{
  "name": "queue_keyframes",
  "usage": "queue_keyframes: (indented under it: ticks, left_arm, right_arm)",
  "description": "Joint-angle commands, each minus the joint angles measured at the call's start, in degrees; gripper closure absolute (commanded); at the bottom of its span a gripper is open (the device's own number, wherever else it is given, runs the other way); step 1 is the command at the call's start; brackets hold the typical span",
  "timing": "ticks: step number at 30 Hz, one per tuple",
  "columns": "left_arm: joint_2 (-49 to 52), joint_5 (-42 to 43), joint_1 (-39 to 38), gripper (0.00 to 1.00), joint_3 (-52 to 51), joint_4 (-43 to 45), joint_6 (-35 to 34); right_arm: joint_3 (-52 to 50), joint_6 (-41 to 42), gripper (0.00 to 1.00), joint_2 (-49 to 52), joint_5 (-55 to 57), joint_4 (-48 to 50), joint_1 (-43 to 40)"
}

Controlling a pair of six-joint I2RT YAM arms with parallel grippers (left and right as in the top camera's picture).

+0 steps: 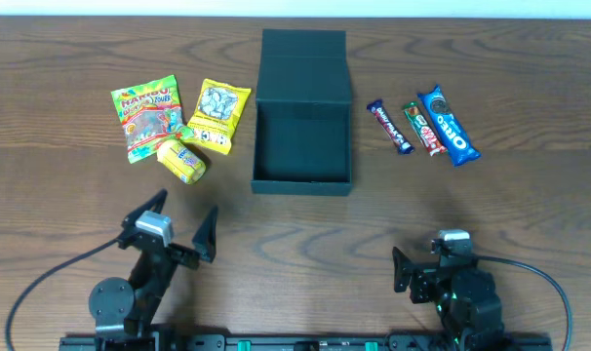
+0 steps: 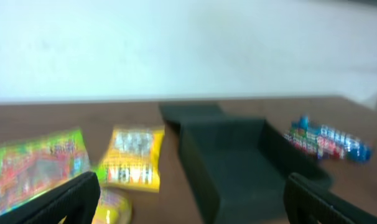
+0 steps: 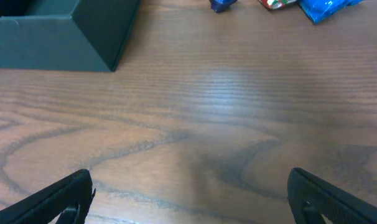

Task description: Pack container

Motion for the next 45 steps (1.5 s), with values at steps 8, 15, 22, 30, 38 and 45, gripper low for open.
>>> queue_keyframes:
  ticks: [8,15,22,30,38,45]
  left_arm:
    - [33.5,-9.4,0.4,0.05,21.2,-2.2,8.8]
    - [59.1,-28.5,2.6,0.05,53.0,-28.9,21.2]
    - [80.9,-27.8,7.7,0.05,70.9,-32.1,21.1]
    - [100.7,-8.5,13.1,0.05,79.8,-32.8,13.9]
    - [106.0,-6.8,13.1,0.05,79.9,-33.3,3.8]
    - [108.4,-6.0,12.8,0.05,79.9,-31.0,3.8]
  right_arm:
    - [-0.3,-0.6,0.01,-0.3,-0.1,-0.1,-0.5]
    - [-0.3,-0.6,0.01,-0.3,-0.1,-0.1,-0.5]
    - [-0.3,-0.6,0.01,-0.3,-0.1,-0.1,-0.5]
    - [-0.3,-0.6,0.01,-0.3,-0.1,-0.1,-0.5]
    - [-0.3,-0.6,0.01,-0.3,-0.1,-0.1,-0.5]
    - [-0.3,-0.6,0.01,-0.3,-0.1,-0.1,-0.5]
